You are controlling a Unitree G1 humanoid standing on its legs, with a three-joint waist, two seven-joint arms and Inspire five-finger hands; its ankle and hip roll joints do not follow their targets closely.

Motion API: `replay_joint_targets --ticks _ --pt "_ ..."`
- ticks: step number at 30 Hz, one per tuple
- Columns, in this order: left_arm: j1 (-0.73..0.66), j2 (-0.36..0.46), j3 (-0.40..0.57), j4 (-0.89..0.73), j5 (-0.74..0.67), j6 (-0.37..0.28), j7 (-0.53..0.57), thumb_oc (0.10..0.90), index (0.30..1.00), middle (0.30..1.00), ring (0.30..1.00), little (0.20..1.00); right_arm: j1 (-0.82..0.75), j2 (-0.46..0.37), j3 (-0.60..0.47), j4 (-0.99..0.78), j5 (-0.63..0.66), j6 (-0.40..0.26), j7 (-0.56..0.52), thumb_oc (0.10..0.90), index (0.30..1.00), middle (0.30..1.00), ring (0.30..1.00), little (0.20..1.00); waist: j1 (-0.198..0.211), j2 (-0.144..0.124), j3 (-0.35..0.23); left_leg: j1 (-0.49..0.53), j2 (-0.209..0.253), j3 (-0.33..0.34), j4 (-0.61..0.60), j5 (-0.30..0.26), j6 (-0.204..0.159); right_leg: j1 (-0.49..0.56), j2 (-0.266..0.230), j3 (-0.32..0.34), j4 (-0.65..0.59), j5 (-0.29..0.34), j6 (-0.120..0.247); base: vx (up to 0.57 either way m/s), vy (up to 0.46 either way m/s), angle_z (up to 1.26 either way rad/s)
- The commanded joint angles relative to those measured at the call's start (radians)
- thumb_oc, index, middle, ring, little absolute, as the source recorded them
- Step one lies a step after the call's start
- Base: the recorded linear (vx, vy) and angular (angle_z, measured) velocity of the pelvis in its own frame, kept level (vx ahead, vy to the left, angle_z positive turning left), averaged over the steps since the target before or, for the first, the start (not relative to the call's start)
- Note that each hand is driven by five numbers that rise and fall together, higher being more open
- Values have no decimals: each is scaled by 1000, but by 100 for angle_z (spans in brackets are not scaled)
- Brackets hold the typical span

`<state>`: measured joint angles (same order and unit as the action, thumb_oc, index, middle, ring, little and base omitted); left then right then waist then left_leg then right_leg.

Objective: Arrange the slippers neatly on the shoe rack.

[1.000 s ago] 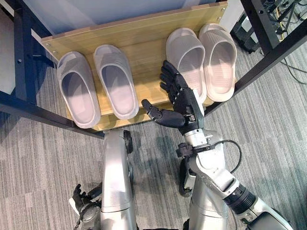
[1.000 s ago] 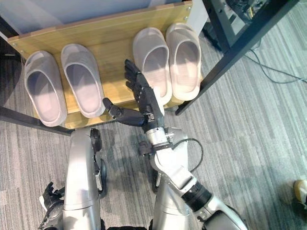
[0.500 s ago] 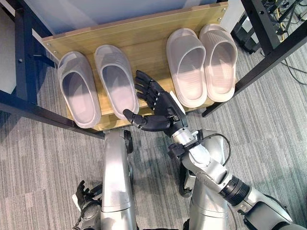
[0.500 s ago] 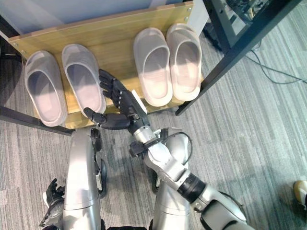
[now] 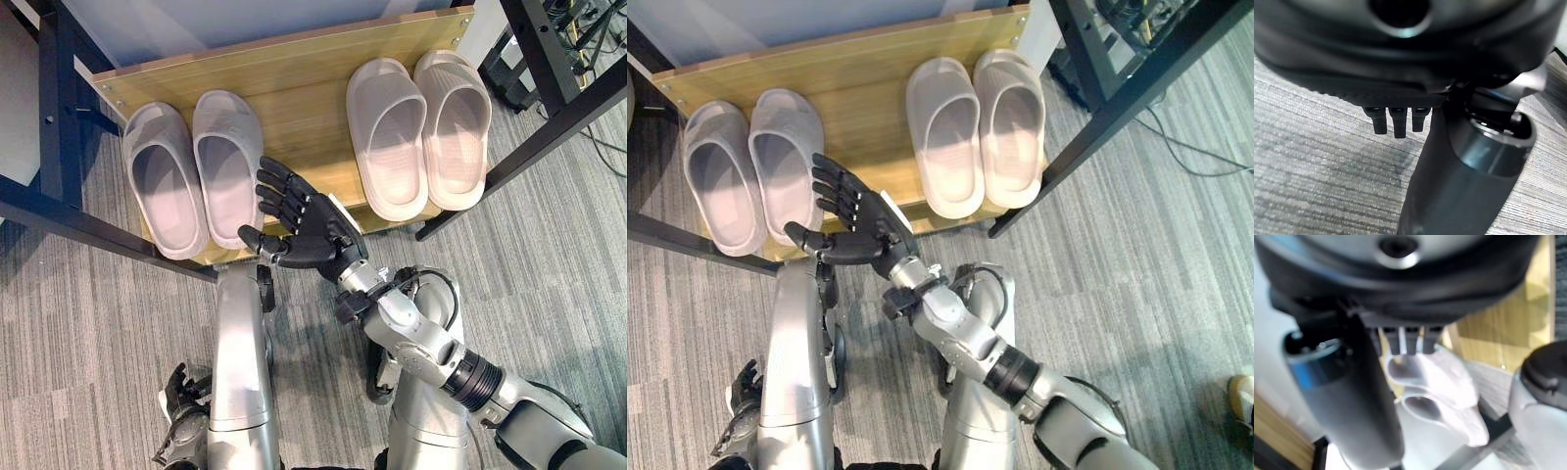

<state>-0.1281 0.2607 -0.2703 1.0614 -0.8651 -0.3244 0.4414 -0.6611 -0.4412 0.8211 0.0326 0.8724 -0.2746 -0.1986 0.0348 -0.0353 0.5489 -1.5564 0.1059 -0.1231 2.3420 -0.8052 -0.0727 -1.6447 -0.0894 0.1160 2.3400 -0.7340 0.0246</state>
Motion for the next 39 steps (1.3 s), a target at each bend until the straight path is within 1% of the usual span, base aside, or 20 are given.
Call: replay_joint_targets --ticks 1,8,9,11,12,13,14,16,17,18,22,23,24,25,26,28,32,34,36,39 --pt "26 -47 -41 31 -32 -14 -15 800 900 900 900 900 -118 -21 32 -151 -65 -54 64 800 900 900 900 900 69 1 -29 -14 -49 -8 13 -30 97 75 -15 74 62 11 -100 0 0 0" --pt "24 -51 8 63 2 -18 -26 800 900 900 900 900 7 -131 -135 -301 -294 -111 2 800 900 900 900 900 52 1 -29 -14 -54 -5 11 -31 100 75 -17 83 64 10 -96 0 0 0" --pt "32 -51 25 67 11 -25 -21 800 900 900 900 900 37 -144 -182 -344 -381 -145 -34 800 900 900 900 900 46 1 -29 -14 -54 -4 11 -31 101 75 -17 84 64 9 -95 0 0 0" --pt "47 -60 53 73 51 -42 -6 800 900 900 900 900 115 -183 -287 -439 -672 -167 -169 800 900 900 900 900 40 3 -29 -14 -56 -3 11 -31 104 75 -19 83 61 8 -96 -1 16 1" --pt "47 -60 53 72 51 -42 -5 800 900 900 900 900 115 -183 -287 -440 -672 -166 -169 800 900 900 900 900 40 3 -29 -14 -56 -3 11 -31 104 75 -19 83 61 8 -96 0 0 0" --pt "62 -52 77 63 135 -55 27 800 900 900 900 900 189 -213 -369 -510 -881 -161 -270 800 900 900 900 900 33 4 -29 -14 -56 -2 14 -33 107 75 -20 83 62 5 -98 0 0 0" --pt "81 -42 82 48 192 -65 53 800 900 900 900 900 260 -221 -408 -570 -950 -174 -315 800 900 900 900 900 28 2 -29 -14 -56 -1 17 -33 107 76 -21 81 63 3 -98 0 0 0" --pt "93 -39 81 39 214 -67 62 800 900 900 900 900 291 -229 -425 -604 -1003 -167 -338 800 900 900 900 900 30 2 -29 -14 -57 -3 20 -33 106 76 -20 79 66 2 -96 0 0 0" --pt "111 -38 86 26 244 -77 75 800 900 900 900 900 326 -245 -453 -645 -1093 -157 -382 800 900 900 900 900 26 1 -29 -14 -57 -3 21 -32 105 76 -19 80 65 1 -96 0 0 0" --pt "133 -34 102 -5 279 -93 89 800 900 900 900 900 395 -297 -507 -719 -1269 -127 -466 800 900 900 900 900 22 2 -29 -14 -55 -4 19 -30 106 81 -22 74 55 -1 -96 0 0 0" --pt "128 -16 109 -69 327 -115 108 800 900 900 900 900 512 -355 -543 -782 -1361 -120 -511 800 900 900 900 900 19 14 -29 -14 -61 -4 -42 2 111 110 -40 43 -23 10 -93 -36 38 -2" --pt "85 13 103 -117 369 -132 128 800 900 900 900 900 558 -388 -510 -783 -1309 -162 -489 800 900 900 900 900 14 19 -30 -14 -65 2 -149 52 113 145 -58 8 -134 27 -99 -124 23 -2" --pt "86 13 102 -118 369 -132 128 800 900 900 900 900 558 -388 -511 -783 -1309 -162 -488 800 900 900 900 900 13 19 -30 -14 -66 2 -152 55 114 145 -59 7 -136 28 -99 -214 0 2" --pt "55 72 92 -171 473 -126 183 800 900 900 900 900 607 -413 -479 -774 -1279 -187 -491 800 900 900 900 900 10 20 -80 -14 -67 7 -280 112 111 163 -69 -30 -261 57 -102 -118 -8 4" --pt "56 72 91 -172 475 -126 185 800 900 900 900 900 608 -413 -479 -774 -1280 -187 -491 800 900 900 900 900 10 20 -81 -14 -68 8 -283 115 111 163 -70 -31 -264 60 -102 -160 0 16" --pt "20 107 58 -210 607 -126 234 800 900 900 900 900 636 -436 -457 -733 -1363 -149 -559 800 900 900 900 900 12 32 -143 -12 -72 4 -406 181 109 171 -89 -69 -377 85 -98 -88 38 29" --pt "-18 120 -52 -252 768 -114 291 800 900 900 900 900 641 -458 -315 -610 -1475 -95 -616 800 900 900 900 900 18 39 -192 113 -57 -7 -612 258 103 281 -132 -125 -577 128 -85 -71 33 26" --pt "-11 108 -91 -280 817 -108 292 800 900 900 900 900 641 -428 -255 -514 -1439 -108 -560 800 900 900 900 900 15 36 -210 199 -44 -4 -725 291 100 364 -145 -146 -694 152 -82 -65 43 18" --pt "25 75 -75 -255 806 -110 279 800 900 900 900 900 688 -332 -251 -357 -1391 -113 -530 800 900 900 900 900 10 23 -237 332 -32 2 -894 335 100 487 -147 -165 -876 197 -62 -65 55 12" --pt "78 65 -49 -238 757 -113 243 800 900 900 900 900 742 -267 -273 -234 -1323 -131 -479 800 900 900 900 900 4 14 -248 433 -26 15 -1006 367 101 584 -150 -184 -1000 231 -50 -11 10 2"
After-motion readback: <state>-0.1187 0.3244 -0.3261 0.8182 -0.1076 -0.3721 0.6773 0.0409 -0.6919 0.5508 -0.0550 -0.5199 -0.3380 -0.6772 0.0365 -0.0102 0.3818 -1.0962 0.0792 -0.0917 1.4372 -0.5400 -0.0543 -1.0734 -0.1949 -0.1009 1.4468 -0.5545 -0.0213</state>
